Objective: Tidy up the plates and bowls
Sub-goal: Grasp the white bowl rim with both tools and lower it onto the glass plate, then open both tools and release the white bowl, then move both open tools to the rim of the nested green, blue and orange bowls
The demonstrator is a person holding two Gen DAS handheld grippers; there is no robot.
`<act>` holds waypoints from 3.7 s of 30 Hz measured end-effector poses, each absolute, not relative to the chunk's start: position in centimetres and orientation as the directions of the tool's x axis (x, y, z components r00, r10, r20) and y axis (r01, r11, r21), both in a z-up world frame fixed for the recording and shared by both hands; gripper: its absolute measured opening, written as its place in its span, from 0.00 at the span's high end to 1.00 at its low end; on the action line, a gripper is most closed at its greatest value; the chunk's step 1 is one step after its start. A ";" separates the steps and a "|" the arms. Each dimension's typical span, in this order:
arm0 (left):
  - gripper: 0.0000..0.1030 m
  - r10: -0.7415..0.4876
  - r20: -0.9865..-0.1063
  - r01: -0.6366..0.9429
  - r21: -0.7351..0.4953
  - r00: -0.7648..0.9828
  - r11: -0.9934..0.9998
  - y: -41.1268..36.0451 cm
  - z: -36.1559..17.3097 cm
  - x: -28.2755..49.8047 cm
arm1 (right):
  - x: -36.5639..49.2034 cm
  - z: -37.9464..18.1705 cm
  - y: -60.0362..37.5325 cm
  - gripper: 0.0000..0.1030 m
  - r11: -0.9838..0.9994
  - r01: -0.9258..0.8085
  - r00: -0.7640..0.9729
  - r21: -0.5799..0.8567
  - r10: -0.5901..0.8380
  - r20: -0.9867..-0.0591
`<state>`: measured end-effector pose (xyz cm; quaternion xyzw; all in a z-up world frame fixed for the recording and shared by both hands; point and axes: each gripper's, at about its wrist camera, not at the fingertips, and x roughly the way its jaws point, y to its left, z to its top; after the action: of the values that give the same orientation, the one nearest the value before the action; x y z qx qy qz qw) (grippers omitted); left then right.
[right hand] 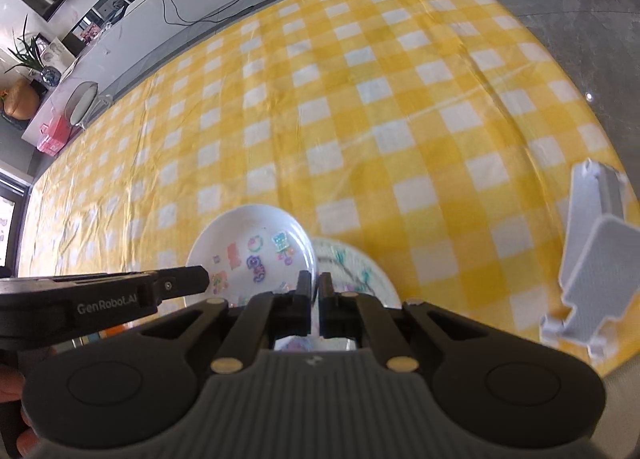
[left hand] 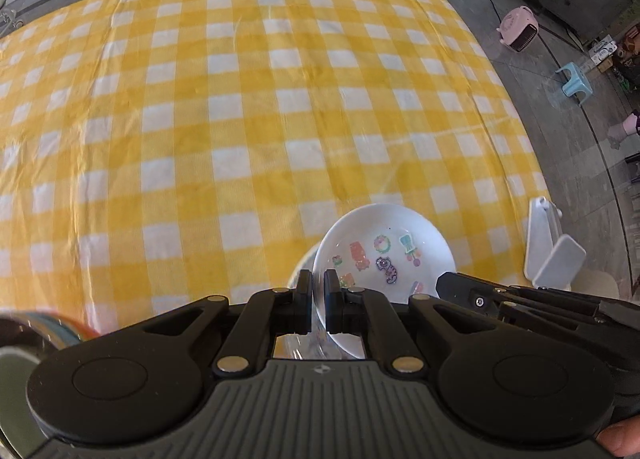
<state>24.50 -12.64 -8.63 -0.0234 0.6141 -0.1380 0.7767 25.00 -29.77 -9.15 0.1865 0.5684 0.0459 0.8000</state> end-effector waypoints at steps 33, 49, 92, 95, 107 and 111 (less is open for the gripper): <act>0.95 -0.278 -0.945 0.167 -0.250 0.170 0.954 -12.6 -12.6 22.1 | 23.0 -12.5 -30.7 1.00 0.935 0.149 0.283 0.323 0.273 -0.920; 0.78 -0.240 -0.950 0.181 -0.204 0.201 0.962 -12.6 -12.0 22.0 | 22.6 -12.3 -30.5 0.95 0.947 0.122 0.307 0.298 0.250 -0.918; 0.28 -0.257 -0.890 0.226 -0.181 0.376 0.957 7.8 0.0 16.2 | 18.1 -3.4 -16.1 0.20 0.920 -0.116 0.438 0.375 0.386 -0.812; 0.28 -0.255 -0.877 0.165 -0.205 0.407 0.965 9.3 -0.9 16.1 | 18.3 -4.7 -15.3 0.21 0.915 -0.083 0.421 0.394 0.391 -0.818; 0.28 -0.312 -0.885 0.079 -0.303 0.345 0.950 11.9 -6.4 16.6 | 19.1 -8.7 -11.0 0.25 0.913 -0.026 0.325 0.406 0.392 -0.861; 0.28 -0.331 -0.882 0.064 -0.329 0.335 0.942 12.1 -7.5 16.5 | 19.3 -9.4 -10.1 0.25 0.920 -0.023 0.317 0.391 0.377 -0.870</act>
<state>16.54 12.13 -7.53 -0.1181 0.5636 -0.1222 0.8083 19.32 -10.10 -9.41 0.1551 0.5707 0.1258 0.7965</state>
